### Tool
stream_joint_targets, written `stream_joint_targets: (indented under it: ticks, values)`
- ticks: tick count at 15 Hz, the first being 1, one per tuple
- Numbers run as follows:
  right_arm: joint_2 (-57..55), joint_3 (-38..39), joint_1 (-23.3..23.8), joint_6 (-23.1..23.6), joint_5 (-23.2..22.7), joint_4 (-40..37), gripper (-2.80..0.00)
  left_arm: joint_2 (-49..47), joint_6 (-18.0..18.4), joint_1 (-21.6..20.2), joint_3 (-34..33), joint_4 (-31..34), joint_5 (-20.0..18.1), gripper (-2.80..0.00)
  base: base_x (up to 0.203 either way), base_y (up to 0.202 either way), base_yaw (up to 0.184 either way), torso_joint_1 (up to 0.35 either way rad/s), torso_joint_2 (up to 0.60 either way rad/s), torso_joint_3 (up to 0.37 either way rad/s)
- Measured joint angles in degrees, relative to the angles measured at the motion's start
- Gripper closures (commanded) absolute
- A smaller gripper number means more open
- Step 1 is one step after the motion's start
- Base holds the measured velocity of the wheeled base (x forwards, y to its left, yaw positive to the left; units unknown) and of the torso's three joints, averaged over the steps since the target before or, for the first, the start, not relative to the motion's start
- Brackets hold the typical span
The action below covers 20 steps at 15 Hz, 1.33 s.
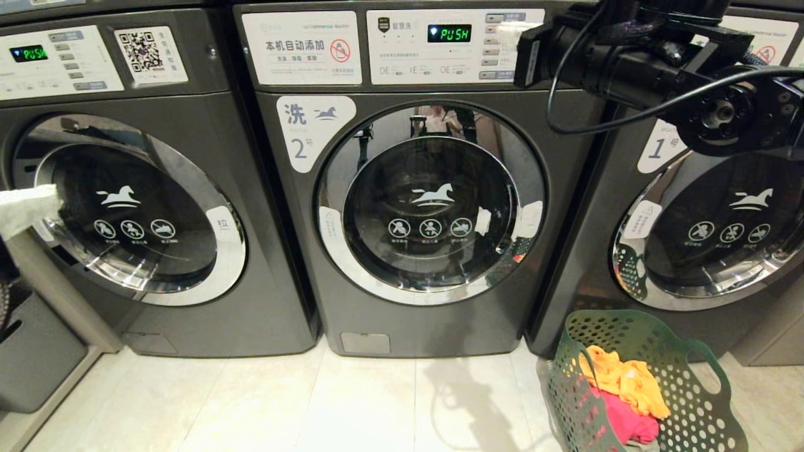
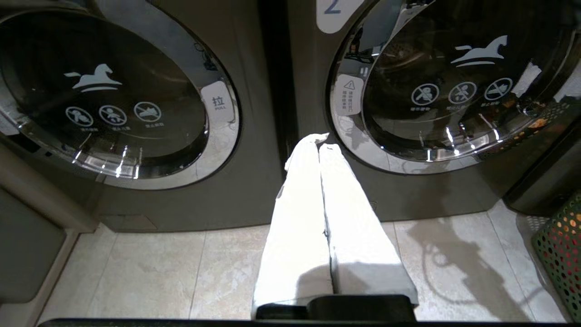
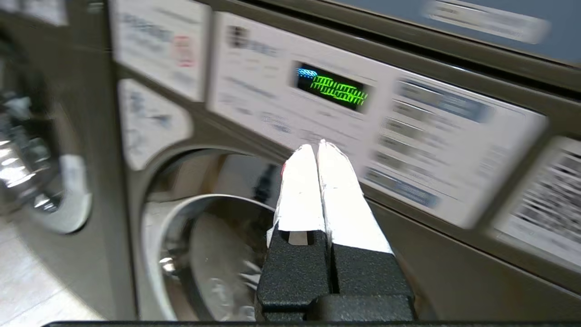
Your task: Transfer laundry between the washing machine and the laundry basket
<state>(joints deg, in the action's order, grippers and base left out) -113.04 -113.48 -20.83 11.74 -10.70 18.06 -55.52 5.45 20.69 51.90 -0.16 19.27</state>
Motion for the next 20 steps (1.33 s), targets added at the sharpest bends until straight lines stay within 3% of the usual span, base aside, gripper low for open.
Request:
stream_joint_targets:
  ticks: [5, 16, 20]
  values:
    - [0.6, 0.0, 0.5, 0.0, 1.4, 0.1, 0.0, 1.8, 0.3, 0.0, -1.2, 0.3, 0.0, 0.0, 0.0, 0.0, 0.0, -0.002, 0.0, -0.021]
    - [0.6, 0.0, 1.4, 0.3, 1.4, 1.6, 0.0, 3.8, 0.4, 0.0, -3.8, 0.5, 0.0, 0.0, 0.0, 0.0, 0.0, 0.004, 0.0, -0.183]
    - [1.2, 0.0, 1.9, 1.1, 1.3, 1.6, 0.0, 4.3, 0.4, 0.1, -4.8, 0.0, -1.7, 0.0, 0.0, 0.0, 0.0, 0.0, 0.0, -0.035]
